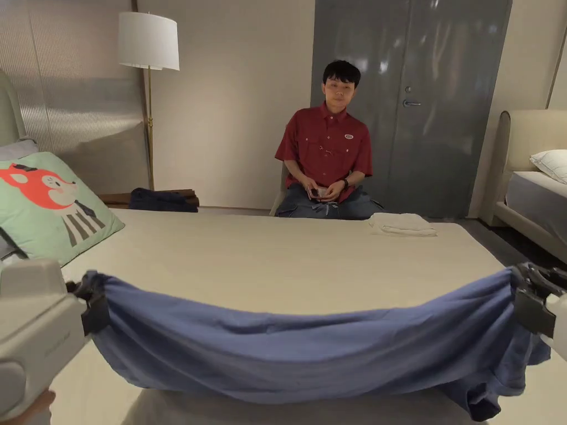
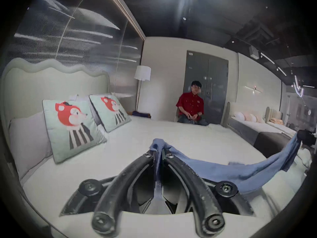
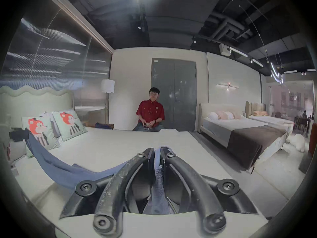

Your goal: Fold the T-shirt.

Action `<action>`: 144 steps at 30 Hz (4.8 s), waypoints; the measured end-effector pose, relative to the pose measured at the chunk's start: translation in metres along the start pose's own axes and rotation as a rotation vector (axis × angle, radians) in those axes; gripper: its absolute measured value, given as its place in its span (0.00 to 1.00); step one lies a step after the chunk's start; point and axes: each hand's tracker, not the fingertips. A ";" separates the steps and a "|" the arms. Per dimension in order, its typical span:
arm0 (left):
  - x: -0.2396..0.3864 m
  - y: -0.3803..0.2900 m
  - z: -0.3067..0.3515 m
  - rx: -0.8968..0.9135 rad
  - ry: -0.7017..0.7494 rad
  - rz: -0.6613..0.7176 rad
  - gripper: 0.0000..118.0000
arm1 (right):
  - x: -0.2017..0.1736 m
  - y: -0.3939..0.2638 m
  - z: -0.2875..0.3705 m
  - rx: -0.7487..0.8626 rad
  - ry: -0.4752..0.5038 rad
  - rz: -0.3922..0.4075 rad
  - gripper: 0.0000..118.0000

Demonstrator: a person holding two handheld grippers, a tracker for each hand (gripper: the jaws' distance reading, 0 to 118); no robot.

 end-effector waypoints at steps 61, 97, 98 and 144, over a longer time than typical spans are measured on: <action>-0.033 -0.151 0.155 -0.223 -0.038 0.004 0.00 | -0.028 -0.156 0.174 -0.060 -0.118 -0.057 0.00; -0.057 -0.230 0.145 -0.519 -0.028 -0.025 0.01 | 0.023 -0.252 0.181 -0.521 -0.011 -0.100 0.07; -0.058 -0.228 0.145 -0.517 -0.028 -0.019 0.01 | 0.023 -0.250 0.183 -0.511 -0.006 -0.099 0.07; -0.024 -0.102 0.004 -0.218 -0.013 -0.004 0.04 | 0.010 -0.142 0.011 -0.242 -0.104 -0.004 0.42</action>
